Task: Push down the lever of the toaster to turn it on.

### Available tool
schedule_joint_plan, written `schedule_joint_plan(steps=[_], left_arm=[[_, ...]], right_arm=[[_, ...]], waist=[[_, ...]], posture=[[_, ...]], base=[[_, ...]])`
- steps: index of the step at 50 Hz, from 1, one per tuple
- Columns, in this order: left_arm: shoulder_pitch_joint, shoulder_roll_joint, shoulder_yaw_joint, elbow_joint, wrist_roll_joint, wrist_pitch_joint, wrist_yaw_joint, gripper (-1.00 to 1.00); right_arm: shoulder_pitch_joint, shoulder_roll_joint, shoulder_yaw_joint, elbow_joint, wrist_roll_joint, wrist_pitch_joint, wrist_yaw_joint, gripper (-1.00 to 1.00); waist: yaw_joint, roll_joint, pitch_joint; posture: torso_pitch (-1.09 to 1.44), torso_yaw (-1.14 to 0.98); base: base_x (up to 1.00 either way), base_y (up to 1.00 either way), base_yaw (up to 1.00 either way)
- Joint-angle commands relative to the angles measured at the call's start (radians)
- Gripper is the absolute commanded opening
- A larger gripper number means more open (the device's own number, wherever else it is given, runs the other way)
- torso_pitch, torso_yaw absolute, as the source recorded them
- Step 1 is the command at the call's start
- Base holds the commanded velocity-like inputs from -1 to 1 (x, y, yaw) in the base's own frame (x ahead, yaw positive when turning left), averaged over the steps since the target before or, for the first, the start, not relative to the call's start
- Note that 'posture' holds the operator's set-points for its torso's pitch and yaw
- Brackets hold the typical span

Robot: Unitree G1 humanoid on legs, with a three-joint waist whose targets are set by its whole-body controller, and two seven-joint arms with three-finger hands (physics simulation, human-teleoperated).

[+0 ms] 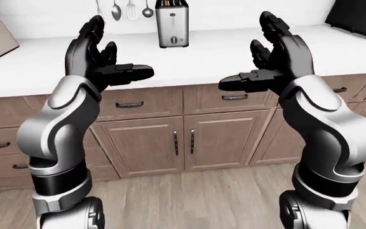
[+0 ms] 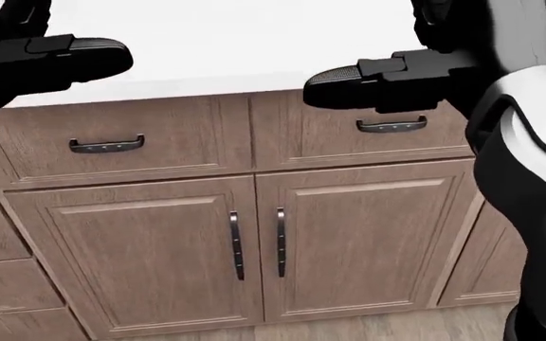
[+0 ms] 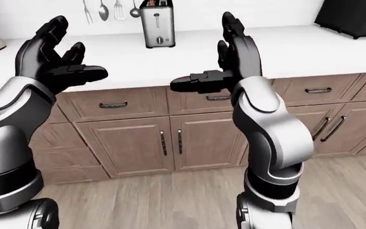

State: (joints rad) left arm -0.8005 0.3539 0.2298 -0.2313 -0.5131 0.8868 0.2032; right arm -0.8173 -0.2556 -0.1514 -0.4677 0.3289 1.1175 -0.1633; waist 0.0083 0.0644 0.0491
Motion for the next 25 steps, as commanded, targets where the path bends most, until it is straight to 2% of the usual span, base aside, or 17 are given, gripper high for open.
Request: schedule_joint_plan(steps=[1, 8, 10, 12, 13, 14, 15, 18, 22, 24, 25], left_arm=[[-0.042, 0.003, -0.007, -0.028, -0.005, -0.026, -0.008, 1.00], [-0.042, 0.003, -0.005, -0.034, -0.007, -0.023, -0.006, 1.00], [-0.043, 0.003, -0.005, -0.034, -0.008, -0.022, -0.006, 1.00], [-0.043, 0.003, -0.006, -0.035, -0.008, -0.021, -0.005, 1.00], [-0.043, 0.003, -0.006, -0.034, -0.008, -0.021, -0.006, 1.00], [-0.042, 0.003, -0.006, -0.033, -0.007, -0.023, -0.007, 1.00], [-0.043, 0.003, -0.007, -0.034, -0.007, -0.021, -0.006, 1.00], [-0.041, 0.003, -0.007, -0.033, -0.006, -0.024, -0.007, 1.00], [-0.044, 0.003, -0.005, -0.034, -0.009, -0.020, -0.004, 1.00], [-0.044, 0.003, -0.004, -0.036, -0.010, -0.018, -0.003, 1.00], [-0.043, 0.003, -0.005, -0.035, -0.010, -0.021, -0.004, 1.00]], right_arm=[[-0.036, -0.017, -0.026, -0.024, -0.010, -0.028, -0.007, 1.00], [-0.029, -0.017, -0.024, -0.023, -0.013, -0.034, -0.003, 1.00], [-0.031, -0.016, -0.024, -0.024, -0.013, -0.033, -0.003, 1.00], [-0.032, -0.016, -0.024, -0.023, -0.014, -0.033, -0.003, 1.00], [-0.033, -0.016, -0.024, -0.024, -0.014, -0.031, -0.004, 1.00], [-0.033, -0.016, -0.025, -0.025, -0.014, -0.030, -0.003, 1.00], [-0.032, -0.016, -0.025, -0.025, -0.014, -0.031, -0.004, 1.00], [-0.033, -0.015, -0.024, -0.029, -0.014, -0.027, -0.004, 1.00], [-0.031, -0.016, -0.022, -0.027, -0.016, -0.031, -0.002, 1.00], [-0.030, -0.016, -0.023, -0.025, -0.016, -0.033, 0.000, 1.00], [-0.029, -0.016, -0.024, -0.025, -0.017, -0.034, 0.000, 1.00]], waist=[[-0.008, 0.005, -0.029], [0.002, -0.050, -0.025], [0.008, -0.076, -0.025], [0.014, -0.124, -0.037], [0.011, -0.110, -0.037], [0.004, -0.109, -0.027], [0.009, -0.124, -0.019], [-0.002, -0.104, -0.026], [-0.012, -0.065, -0.012], [-0.019, -0.033, -0.018], [-0.023, -0.008, -0.025]], posture=[[0.00, 0.00], [0.00, 0.00], [0.00, 0.00], [0.00, 0.00], [0.00, 0.00], [0.00, 0.00], [0.00, 0.00], [0.00, 0.00], [0.00, 0.00], [0.00, 0.00], [0.00, 0.00]], base=[[0.25, 0.05, 0.00], [0.26, 0.02, 0.00], [0.29, 0.00, 0.00], [0.28, 0.00, 0.00], [0.28, 0.00, 0.00], [0.28, 0.00, 0.00], [0.28, 0.00, 0.00], [0.29, 0.00, 0.00], [0.29, 0.00, 0.00], [0.29, 0.02, 0.00], [0.27, 0.02, 0.00]])
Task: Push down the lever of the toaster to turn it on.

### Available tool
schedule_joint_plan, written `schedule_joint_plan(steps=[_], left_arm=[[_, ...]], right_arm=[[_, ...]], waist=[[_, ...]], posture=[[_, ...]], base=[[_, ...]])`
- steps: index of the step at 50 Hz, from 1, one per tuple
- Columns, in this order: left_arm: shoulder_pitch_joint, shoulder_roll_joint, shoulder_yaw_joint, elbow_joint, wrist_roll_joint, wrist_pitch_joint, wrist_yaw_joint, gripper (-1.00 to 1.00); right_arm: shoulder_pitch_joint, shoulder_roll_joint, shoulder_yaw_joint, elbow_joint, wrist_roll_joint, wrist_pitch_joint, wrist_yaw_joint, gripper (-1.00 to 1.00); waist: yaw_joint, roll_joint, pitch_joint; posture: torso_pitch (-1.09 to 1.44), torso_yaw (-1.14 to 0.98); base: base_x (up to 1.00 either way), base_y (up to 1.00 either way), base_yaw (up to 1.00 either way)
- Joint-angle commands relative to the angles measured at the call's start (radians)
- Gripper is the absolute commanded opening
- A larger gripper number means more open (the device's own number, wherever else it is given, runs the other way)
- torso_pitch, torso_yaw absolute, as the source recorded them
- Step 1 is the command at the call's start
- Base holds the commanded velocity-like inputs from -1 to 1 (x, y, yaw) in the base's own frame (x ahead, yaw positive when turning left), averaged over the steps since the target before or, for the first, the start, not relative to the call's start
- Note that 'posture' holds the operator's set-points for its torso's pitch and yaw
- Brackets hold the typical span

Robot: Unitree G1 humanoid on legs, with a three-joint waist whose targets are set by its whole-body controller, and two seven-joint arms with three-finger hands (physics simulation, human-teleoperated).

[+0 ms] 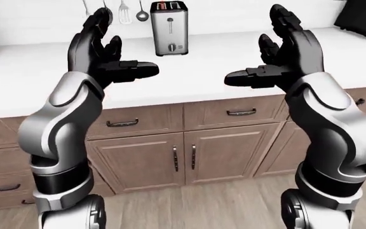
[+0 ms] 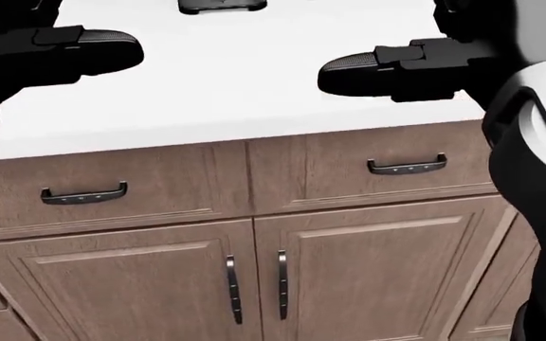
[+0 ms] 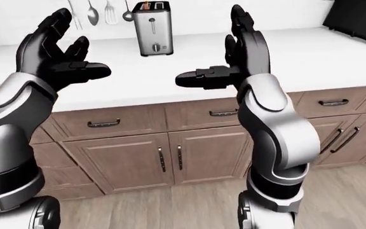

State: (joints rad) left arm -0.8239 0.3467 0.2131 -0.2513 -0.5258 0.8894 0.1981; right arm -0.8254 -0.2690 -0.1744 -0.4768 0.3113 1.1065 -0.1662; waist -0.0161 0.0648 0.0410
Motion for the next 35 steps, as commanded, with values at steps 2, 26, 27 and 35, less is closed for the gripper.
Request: schedule_joint_plan(steps=[2, 26, 27, 35], left_arm=[[-0.022, 0.011, 0.014, -0.019, 0.000, -0.018, 0.004, 1.00], [-0.024, 0.017, 0.014, -0.019, -0.010, -0.019, 0.010, 1.00], [-0.024, 0.017, 0.015, -0.020, -0.010, -0.018, 0.011, 1.00], [-0.025, 0.018, 0.014, -0.020, -0.010, -0.019, 0.010, 1.00]], right_arm=[[-0.022, -0.001, 0.000, -0.018, 0.001, -0.020, 0.002, 1.00], [-0.023, 0.005, -0.006, -0.018, 0.021, -0.029, -0.011, 1.00], [-0.022, 0.003, -0.003, -0.018, 0.021, -0.028, -0.013, 1.00], [-0.026, 0.002, -0.003, -0.020, 0.020, -0.021, -0.015, 1.00]], waist=[[0.011, -0.002, -0.022], [0.005, -0.043, -0.002], [0.009, -0.042, -0.010], [0.045, -0.069, -0.019]], posture=[[0.00, 0.00], [0.00, 0.00], [0.00, 0.00], [0.00, 0.00]], base=[[0.29, 0.02, 0.00], [0.19, 0.11, 0.00], [0.00, 0.00, 0.00], [0.00, 0.00, 0.93]])
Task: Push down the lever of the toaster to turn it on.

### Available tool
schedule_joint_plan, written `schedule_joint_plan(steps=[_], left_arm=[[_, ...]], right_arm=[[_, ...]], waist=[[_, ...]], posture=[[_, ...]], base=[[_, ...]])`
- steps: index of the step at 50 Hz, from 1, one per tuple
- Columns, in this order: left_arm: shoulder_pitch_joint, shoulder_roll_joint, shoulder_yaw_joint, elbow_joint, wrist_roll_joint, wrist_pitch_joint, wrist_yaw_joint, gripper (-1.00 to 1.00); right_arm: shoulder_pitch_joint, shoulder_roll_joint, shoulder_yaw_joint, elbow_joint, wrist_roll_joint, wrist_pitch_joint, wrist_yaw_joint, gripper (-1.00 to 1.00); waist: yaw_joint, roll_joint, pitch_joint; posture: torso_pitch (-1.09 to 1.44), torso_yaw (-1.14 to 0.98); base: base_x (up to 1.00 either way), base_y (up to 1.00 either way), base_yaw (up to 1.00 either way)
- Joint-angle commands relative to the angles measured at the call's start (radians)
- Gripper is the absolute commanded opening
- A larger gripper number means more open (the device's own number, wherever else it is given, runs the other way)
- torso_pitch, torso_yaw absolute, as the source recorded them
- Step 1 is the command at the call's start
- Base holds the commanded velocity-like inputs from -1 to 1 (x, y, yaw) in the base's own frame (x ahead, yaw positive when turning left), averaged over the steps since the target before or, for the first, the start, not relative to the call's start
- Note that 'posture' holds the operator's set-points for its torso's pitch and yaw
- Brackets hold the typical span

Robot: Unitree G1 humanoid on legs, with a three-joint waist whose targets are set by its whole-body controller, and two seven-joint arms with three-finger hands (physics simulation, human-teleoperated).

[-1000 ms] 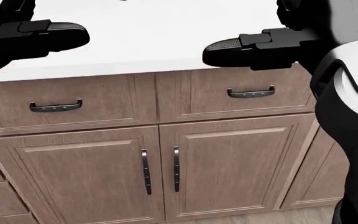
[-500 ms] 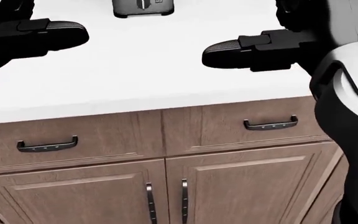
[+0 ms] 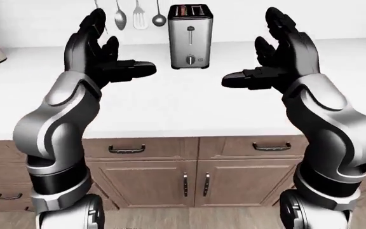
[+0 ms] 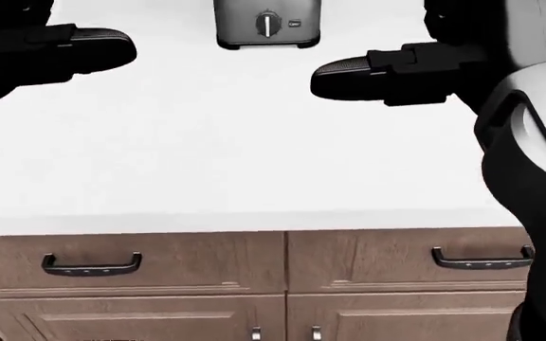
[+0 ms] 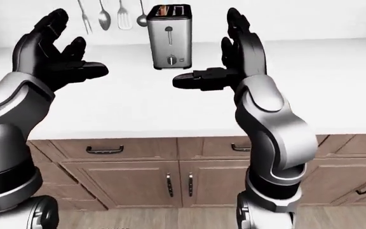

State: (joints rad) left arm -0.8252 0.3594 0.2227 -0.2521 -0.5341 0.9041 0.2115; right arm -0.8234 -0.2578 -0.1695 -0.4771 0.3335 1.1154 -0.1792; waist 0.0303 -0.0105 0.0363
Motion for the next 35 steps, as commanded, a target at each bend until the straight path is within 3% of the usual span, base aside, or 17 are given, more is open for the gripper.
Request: schedule_joint_plan(steps=[1, 4, 5, 9, 10, 12, 14, 17, 20, 23, 25, 26, 27, 28, 35], left_arm=[[-0.023, 0.006, 0.005, -0.019, -0.001, -0.033, -0.004, 1.00], [-0.023, 0.005, 0.005, -0.019, -0.001, -0.033, -0.004, 1.00], [-0.024, 0.006, 0.006, -0.023, -0.003, -0.029, -0.002, 1.00], [-0.023, 0.005, 0.005, -0.023, -0.003, -0.032, -0.003, 1.00], [-0.022, 0.005, 0.005, -0.024, -0.003, -0.031, -0.003, 1.00], [-0.022, 0.005, 0.005, -0.023, -0.002, -0.032, -0.003, 1.00], [-0.021, 0.004, 0.004, -0.020, -0.001, -0.034, -0.004, 1.00], [-0.023, 0.005, 0.005, -0.020, -0.001, -0.033, -0.004, 1.00], [-0.022, 0.005, 0.006, -0.019, -0.001, -0.034, -0.004, 1.00], [-0.021, 0.004, 0.004, -0.018, 0.000, -0.036, -0.003, 1.00], [-0.024, 0.005, 0.005, -0.019, -0.001, -0.033, -0.003, 1.00], [-0.023, 0.005, 0.006, -0.018, -0.001, -0.035, -0.004, 1.00], [-0.022, 0.005, 0.006, -0.018, -0.001, -0.036, -0.005, 1.00], [-0.024, 0.004, 0.005, -0.023, -0.003, -0.031, -0.002, 1.00], [-0.020, 0.004, 0.003, -0.022, -0.002, -0.034, -0.003, 1.00]], right_arm=[[-0.025, -0.009, -0.008, -0.016, -0.003, -0.037, -0.001, 1.00], [-0.026, -0.011, -0.011, -0.011, -0.004, -0.041, -0.007, 1.00], [-0.025, -0.011, -0.010, -0.010, -0.005, -0.040, -0.009, 1.00], [-0.033, -0.009, -0.022, -0.020, 0.003, -0.030, -0.028, 1.00], [-0.033, -0.006, -0.025, -0.019, 0.010, -0.032, -0.031, 1.00], [-0.033, -0.008, -0.029, -0.019, 0.020, -0.035, -0.037, 1.00], [-0.033, -0.010, -0.026, -0.016, 0.025, -0.038, -0.041, 1.00], [-0.031, -0.014, -0.025, -0.014, 0.032, -0.039, -0.044, 1.00], [-0.029, -0.017, -0.024, -0.012, 0.036, -0.044, -0.047, 1.00], [-0.032, -0.019, -0.027, -0.014, 0.043, -0.040, -0.051, 1.00], [-0.030, -0.021, -0.025, -0.012, 0.046, -0.045, -0.052, 1.00], [-0.031, -0.022, -0.025, -0.014, 0.047, -0.042, -0.053, 1.00], [-0.032, -0.022, -0.026, -0.016, 0.049, -0.039, -0.055, 1.00], [-0.032, -0.022, -0.025, -0.016, 0.050, -0.039, -0.056, 1.00], [-0.028, -0.024, -0.024, -0.013, 0.052, -0.046, -0.057, 1.00]], waist=[[-0.005, -0.011, -0.004], [-0.060, -0.085, -0.006], [-0.048, -0.045, 0.013], [-0.030, -0.041, -0.013], [-0.029, -0.034, -0.012], [-0.027, -0.017, -0.035], [-0.033, -0.030, -0.031], [-0.036, -0.024, -0.028], [-0.037, -0.006, -0.020], [-0.043, 0.031, -0.015], [-0.049, 0.078, -0.020], [-0.049, 0.123, -0.034], [-0.046, 0.091, -0.030], [-0.045, 0.089, -0.015], [-0.037, 0.033, -0.014]], posture=[[0.00, 0.00], [0.00, 0.00], [0.00, 0.00], [0.00, 0.00], [0.00, 0.00], [0.00, 0.00], [0.00, 0.00], [0.00, 0.00], [0.00, 0.00], [0.00, 0.00], [0.00, 0.00], [0.00, 0.00], [0.00, 0.00], [0.00, 0.00], [0.00, 0.00]], base=[[0.00, 0.00, 1.00], [0.00, 0.00, 0.03], [0.00, 0.00, 0.00], [0.00, 0.00, 0.00], [0.00, 0.00, 0.00], [0.02, 0.15, 0.00], [0.10, 0.30, 0.00], [0.10, 0.31, 0.00], [0.10, 0.32, 0.00], [0.10, 0.34, 0.00], [0.11, 0.34, 0.00], [0.12, 0.34, 0.00], [0.11, 0.34, 0.00], [0.12, 0.34, 0.00], [0.15, 0.33, 0.00]])
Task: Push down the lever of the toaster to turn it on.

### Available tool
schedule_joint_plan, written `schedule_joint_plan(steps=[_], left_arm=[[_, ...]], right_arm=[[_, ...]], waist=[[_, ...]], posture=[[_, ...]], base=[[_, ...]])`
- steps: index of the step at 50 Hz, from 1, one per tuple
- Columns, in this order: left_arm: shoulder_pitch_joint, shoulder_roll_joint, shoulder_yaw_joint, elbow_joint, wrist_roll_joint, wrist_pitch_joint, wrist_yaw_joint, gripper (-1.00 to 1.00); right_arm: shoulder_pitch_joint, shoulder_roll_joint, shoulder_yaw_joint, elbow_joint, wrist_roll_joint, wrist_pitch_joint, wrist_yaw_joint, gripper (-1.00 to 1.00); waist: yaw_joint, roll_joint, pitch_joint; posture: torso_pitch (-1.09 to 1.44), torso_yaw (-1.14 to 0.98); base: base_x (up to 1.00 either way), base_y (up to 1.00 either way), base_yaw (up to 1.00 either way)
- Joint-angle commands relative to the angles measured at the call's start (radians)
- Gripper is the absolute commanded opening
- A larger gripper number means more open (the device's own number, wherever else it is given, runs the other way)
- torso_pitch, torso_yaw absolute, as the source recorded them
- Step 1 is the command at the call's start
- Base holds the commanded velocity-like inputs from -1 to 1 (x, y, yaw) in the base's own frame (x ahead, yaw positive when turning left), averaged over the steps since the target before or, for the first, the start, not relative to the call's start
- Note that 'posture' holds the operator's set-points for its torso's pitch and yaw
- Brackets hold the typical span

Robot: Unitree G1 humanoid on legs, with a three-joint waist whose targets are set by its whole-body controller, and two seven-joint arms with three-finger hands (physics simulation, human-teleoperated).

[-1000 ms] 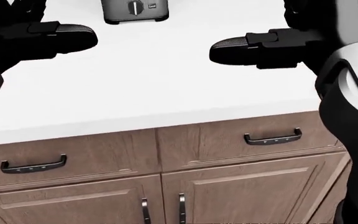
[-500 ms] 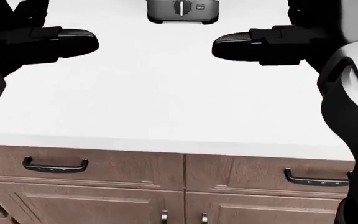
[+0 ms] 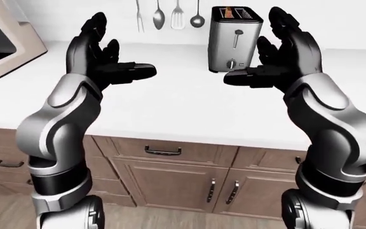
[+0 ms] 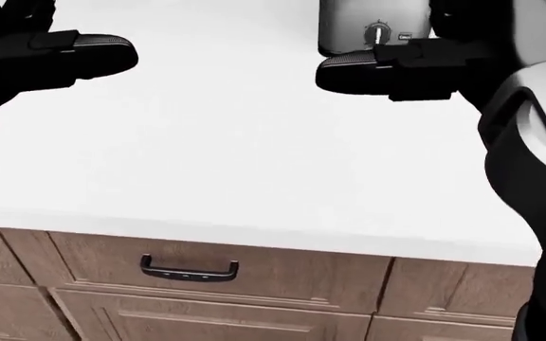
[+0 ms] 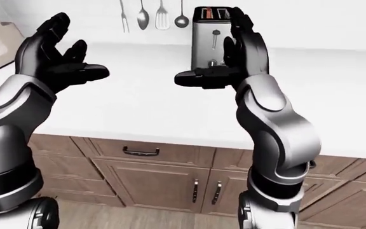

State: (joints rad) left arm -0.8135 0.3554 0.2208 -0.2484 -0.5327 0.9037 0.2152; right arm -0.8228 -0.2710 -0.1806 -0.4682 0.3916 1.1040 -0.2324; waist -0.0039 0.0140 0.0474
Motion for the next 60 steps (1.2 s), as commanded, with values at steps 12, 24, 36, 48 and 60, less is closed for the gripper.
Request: schedule_joint_plan(steps=[12, 24, 36, 48, 60], left_arm=[[-0.033, 0.006, 0.006, -0.031, -0.001, -0.028, -0.007, 1.00], [-0.033, 0.005, 0.006, -0.031, -0.001, -0.028, -0.007, 1.00], [-0.036, 0.002, 0.005, -0.030, -0.003, -0.028, -0.002, 1.00], [-0.032, 0.002, 0.002, -0.029, 0.003, -0.032, -0.007, 1.00], [-0.039, -0.001, 0.001, -0.033, 0.002, -0.025, -0.007, 1.00]], right_arm=[[-0.014, -0.014, -0.013, 0.003, -0.012, -0.075, -0.004, 1.00], [-0.016, -0.015, -0.012, -0.002, -0.011, -0.076, -0.005, 1.00], [-0.025, -0.012, -0.010, -0.013, -0.010, -0.059, -0.008, 1.00], [-0.033, -0.012, -0.010, -0.025, -0.003, -0.046, -0.016, 1.00], [-0.044, -0.015, -0.006, -0.044, -0.003, -0.025, -0.020, 1.00]], waist=[[0.002, 0.013, -0.007], [0.025, -0.068, -0.001], [-0.010, -0.002, -0.019], [0.007, -0.022, -0.031], [0.009, -0.019, -0.023]], posture=[[0.00, 0.00], [0.00, 0.00], [0.00, 0.00], [0.00, 0.00], [0.00, 0.00]], base=[[0.24, 0.01, 0.00], [0.15, 0.00, 0.00], [0.00, 0.00, 0.00], [0.00, 0.00, 0.00], [0.00, 0.00, 0.00]])
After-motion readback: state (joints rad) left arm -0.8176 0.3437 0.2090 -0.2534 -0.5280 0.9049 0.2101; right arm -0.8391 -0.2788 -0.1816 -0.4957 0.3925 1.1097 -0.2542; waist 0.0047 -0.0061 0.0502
